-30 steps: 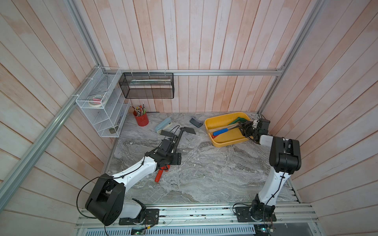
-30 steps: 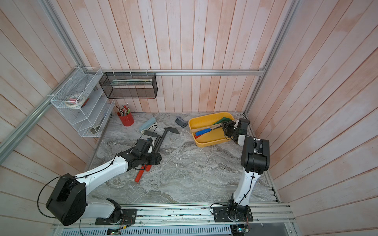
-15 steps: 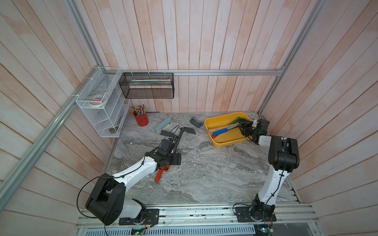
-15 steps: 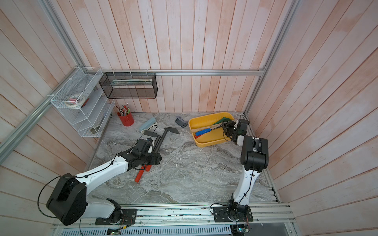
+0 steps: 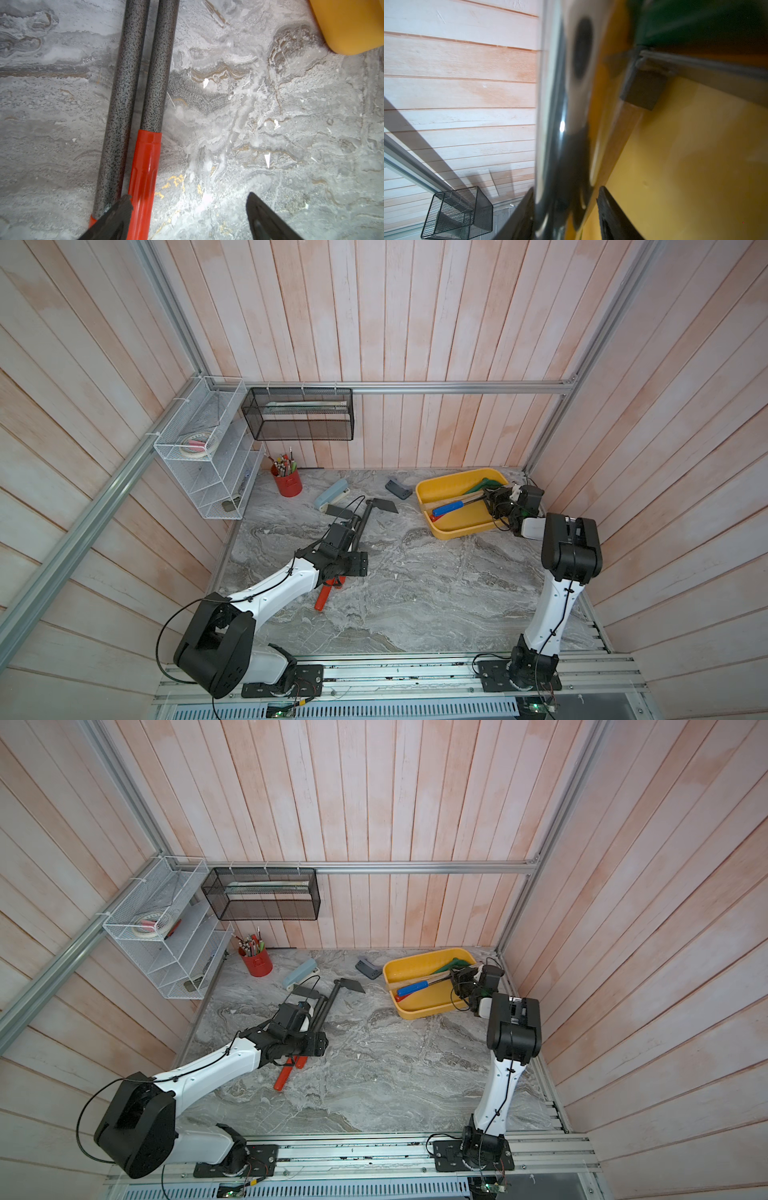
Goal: Put the small hoe into the storage box
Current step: Pick up the hoe from the storage box.
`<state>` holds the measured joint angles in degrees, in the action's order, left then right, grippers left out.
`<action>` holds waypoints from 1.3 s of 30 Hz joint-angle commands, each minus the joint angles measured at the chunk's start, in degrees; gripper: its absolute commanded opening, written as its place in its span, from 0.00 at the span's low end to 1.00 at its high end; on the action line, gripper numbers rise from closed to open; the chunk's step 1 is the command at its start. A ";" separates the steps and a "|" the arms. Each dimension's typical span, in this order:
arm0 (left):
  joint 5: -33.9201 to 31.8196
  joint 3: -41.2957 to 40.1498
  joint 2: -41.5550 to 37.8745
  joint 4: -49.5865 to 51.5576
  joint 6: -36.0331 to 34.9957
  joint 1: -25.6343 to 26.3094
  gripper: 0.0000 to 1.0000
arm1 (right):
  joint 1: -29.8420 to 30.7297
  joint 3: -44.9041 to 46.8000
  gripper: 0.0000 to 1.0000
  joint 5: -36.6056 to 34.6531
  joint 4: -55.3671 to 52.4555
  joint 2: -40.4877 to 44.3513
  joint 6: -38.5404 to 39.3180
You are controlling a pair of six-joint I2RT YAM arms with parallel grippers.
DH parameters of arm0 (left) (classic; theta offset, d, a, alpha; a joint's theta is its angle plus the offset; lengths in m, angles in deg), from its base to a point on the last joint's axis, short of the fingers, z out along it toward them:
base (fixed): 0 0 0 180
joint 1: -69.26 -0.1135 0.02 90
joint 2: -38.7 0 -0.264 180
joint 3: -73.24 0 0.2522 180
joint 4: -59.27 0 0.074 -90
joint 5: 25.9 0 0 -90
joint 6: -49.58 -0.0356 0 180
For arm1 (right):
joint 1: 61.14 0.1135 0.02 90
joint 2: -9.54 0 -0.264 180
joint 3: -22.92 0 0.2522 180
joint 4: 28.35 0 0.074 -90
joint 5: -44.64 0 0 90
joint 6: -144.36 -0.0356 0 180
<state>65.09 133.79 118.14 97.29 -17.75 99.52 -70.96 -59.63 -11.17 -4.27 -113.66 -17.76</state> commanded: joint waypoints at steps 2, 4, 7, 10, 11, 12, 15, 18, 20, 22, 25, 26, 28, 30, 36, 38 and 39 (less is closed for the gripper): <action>-0.90 0.24 0.43 0.69 -0.69 -0.29 0.88 | 0.31 -0.85 0.49 0.57 6.12 -1.76 -1.74; -0.99 0.24 0.45 0.84 -0.68 -0.29 0.88 | 0.39 -0.66 0.49 0.85 7.05 -2.05 -2.31; -1.06 0.16 0.37 0.94 -0.62 -0.34 0.87 | 0.35 -0.03 0.49 0.59 7.90 -1.96 -2.76; -0.92 0.24 0.52 0.90 -0.69 -0.29 0.88 | 0.42 -0.31 0.48 0.81 8.50 -2.28 -2.68; -0.91 0.26 0.53 0.89 -0.64 -0.29 0.88 | 0.48 -0.75 0.48 1.08 8.57 -2.54 -2.59; -0.91 0.26 0.51 0.81 -0.65 -0.29 0.88 | 0.48 -1.05 0.48 1.20 8.65 -2.87 -2.50; -0.99 0.24 0.53 0.80 -0.64 -0.31 0.88 | 0.42 -1.62 0.47 1.39 8.83 -3.49 -2.67; -0.91 0.15 0.54 0.71 -0.56 -0.29 0.88 | 0.45 -2.11 0.46 1.48 9.21 -4.09 -2.84; -0.97 0.15 0.52 0.80 -0.65 -0.33 0.88 | 0.49 -2.48 0.44 1.62 9.42 -4.44 -3.13; -0.99 0.22 0.54 0.84 -0.76 -0.31 0.88 | 0.46 -2.56 0.41 1.61 9.77 -4.66 -3.38; -1.08 0.34 0.50 0.98 -0.82 -0.30 0.88 | 0.49 -2.52 0.37 1.64 10.22 -4.86 -3.29; -1.08 0.32 0.52 1.00 -0.88 -0.29 0.88 | 0.43 -2.57 0.35 1.62 10.41 -4.88 -3.32; -1.09 0.32 0.54 0.98 -0.91 -0.29 0.88 | 0.51 -2.57 0.30 1.67 10.65 -5.02 -3.41; -1.17 0.32 0.51 1.05 -0.93 -0.29 0.88 | 0.43 -2.53 0.27 1.85 11.03 -5.11 -3.61; -1.34 0.33 0.54 1.07 -1.13 -0.29 0.87 | 0.43 -2.22 0.20 1.62 11.07 -4.36 -3.42; -1.44 0.24 0.45 1.14 -1.07 -0.29 0.87 | 0.48 -2.10 0.18 1.38 10.77 -3.70 -3.12; -1.37 0.15 0.34 1.09 -1.06 -0.29 0.87 | 0.45 -2.07 0.17 1.33 10.76 -3.35 -2.94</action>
<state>65.05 133.79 118.14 97.72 -17.96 99.52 -70.65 -60.92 -10.12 5.04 -117.26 -23.75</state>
